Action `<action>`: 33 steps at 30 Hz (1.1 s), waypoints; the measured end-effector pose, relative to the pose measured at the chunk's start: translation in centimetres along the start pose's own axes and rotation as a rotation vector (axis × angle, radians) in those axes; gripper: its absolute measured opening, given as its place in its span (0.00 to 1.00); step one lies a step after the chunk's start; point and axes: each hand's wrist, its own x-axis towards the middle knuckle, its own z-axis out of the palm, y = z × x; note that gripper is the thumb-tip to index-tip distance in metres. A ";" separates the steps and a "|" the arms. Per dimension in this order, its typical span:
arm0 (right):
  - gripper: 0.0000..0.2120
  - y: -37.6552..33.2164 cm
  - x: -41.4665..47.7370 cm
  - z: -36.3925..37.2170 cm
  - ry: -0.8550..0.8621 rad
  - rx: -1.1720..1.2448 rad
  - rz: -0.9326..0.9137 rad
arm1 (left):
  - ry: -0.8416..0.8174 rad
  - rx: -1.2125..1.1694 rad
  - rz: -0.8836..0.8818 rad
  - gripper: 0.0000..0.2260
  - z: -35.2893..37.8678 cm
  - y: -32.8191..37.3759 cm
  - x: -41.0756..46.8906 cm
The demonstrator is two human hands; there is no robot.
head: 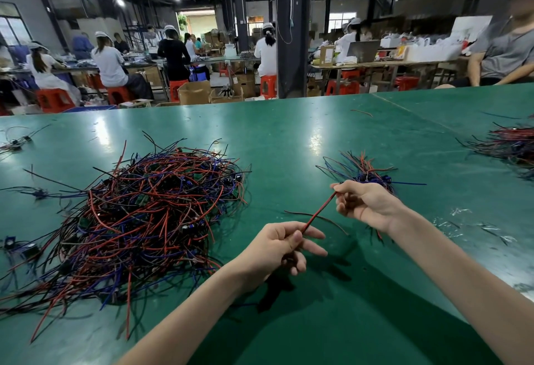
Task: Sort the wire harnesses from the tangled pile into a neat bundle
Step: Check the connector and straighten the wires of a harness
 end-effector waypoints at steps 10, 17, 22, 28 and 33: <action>0.08 -0.7 -0.6 -0.1 -0.163 0.066 -0.202 | -0.017 -0.023 -0.094 0.11 0.0 0.1 0.1; 0.09 -0.3 -0.5 -0.1 -0.184 0.091 -0.210 | -0.068 0.004 -0.085 0.12 0.4 0.0 -0.3; 0.04 -0.1 -0.1 -0.5 -0.086 -0.022 -0.125 | -0.131 0.032 -0.003 0.12 0.5 0.0 -0.4; 0.05 -0.8 -0.3 -1.1 -0.125 -0.106 -0.116 | -0.107 0.043 -0.010 0.12 0.6 -0.1 -0.3; 0.14 -1.7 -0.5 -1.3 -0.301 0.056 -0.123 | -0.079 0.025 -0.033 0.12 0.6 -0.1 -0.1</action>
